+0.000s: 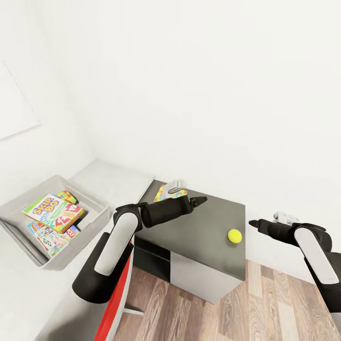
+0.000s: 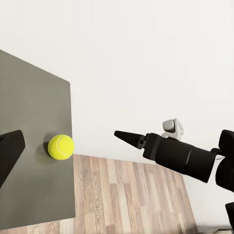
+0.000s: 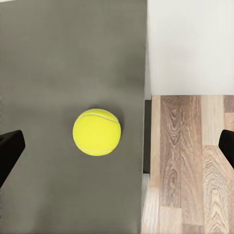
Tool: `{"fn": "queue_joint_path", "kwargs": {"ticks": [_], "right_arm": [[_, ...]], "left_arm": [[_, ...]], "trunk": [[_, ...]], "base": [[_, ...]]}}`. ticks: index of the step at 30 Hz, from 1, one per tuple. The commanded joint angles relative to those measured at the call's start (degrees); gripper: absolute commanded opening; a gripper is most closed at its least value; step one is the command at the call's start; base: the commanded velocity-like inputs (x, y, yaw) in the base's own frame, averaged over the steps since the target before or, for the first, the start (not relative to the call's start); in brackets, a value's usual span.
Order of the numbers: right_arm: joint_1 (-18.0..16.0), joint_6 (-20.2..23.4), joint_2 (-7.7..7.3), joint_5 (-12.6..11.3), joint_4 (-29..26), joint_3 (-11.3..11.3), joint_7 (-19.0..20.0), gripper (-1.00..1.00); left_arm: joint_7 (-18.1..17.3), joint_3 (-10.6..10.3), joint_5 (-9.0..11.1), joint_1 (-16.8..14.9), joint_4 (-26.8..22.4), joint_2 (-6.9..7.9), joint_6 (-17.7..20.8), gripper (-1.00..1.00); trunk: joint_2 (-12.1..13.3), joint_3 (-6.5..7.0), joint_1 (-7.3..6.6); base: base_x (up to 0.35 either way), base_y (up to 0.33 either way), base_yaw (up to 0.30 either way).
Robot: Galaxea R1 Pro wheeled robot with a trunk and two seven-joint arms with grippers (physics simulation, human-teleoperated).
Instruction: Put all the toys in the child's room - the three board games (two on the bed and one on the table), the two jigsaw puzzles on the table, and the tennis ball on the table - inside the toy box on the table in the child's room.
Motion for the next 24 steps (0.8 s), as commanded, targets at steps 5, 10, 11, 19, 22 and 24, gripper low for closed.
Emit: {"fn": "queue_joint_path", "kwargs": {"ticks": [5, 10, 11, 19, 22, 24], "right_arm": [[-0.06, 0.17, 0.09, -0.56, -0.22, 0.13, -0.56, 1.00], [-0.06, 0.93, 0.31, -0.59, -0.50, 1.05, -0.58, 1.00], [-0.06, 1.42, 0.38, -0.59, -0.57, 1.44, -0.59, 1.00], [-0.85, 3.64, 1.26, -0.60, -0.48, 2.99, -0.89, 1.00], [-1.52, 3.93, 1.77, -0.57, -0.17, 3.18, -0.99, 1.00], [-2.01, 4.12, 2.14, -0.55, 0.18, 3.33, -1.09, 1.00]], "left_arm": [[0.59, 0.00, 0.60, -0.05, -0.05, -0.02, 0.11, 1.00], [0.60, 0.00, 0.60, -0.05, -0.05, -0.02, 0.10, 1.00], [0.60, 0.00, 0.60, -0.05, -0.05, -0.02, 0.10, 1.00], [0.60, 0.00, 0.60, -0.05, -0.05, -0.02, 0.14, 1.00], [0.60, 0.00, 0.60, -0.05, -0.05, -0.02, 0.14, 1.00], [0.60, 0.02, 0.60, -0.05, -0.05, -0.02, 0.16, 1.00]], "trunk": [[-0.11, -0.11, 0.03], [-0.11, -0.11, 0.03], [-0.11, -0.11, 0.03], [-0.11, -0.11, 0.03], [-0.11, -0.11, 0.03], [-0.11, -0.11, 0.03]], "base": [[0.008, 0.000, 0.000], [0.003, 0.000, 0.000], [0.002, 0.000, 0.000], [0.001, 0.000, 0.000], [0.000, 0.000, 0.000], [0.000, 0.000, 0.000]]}}
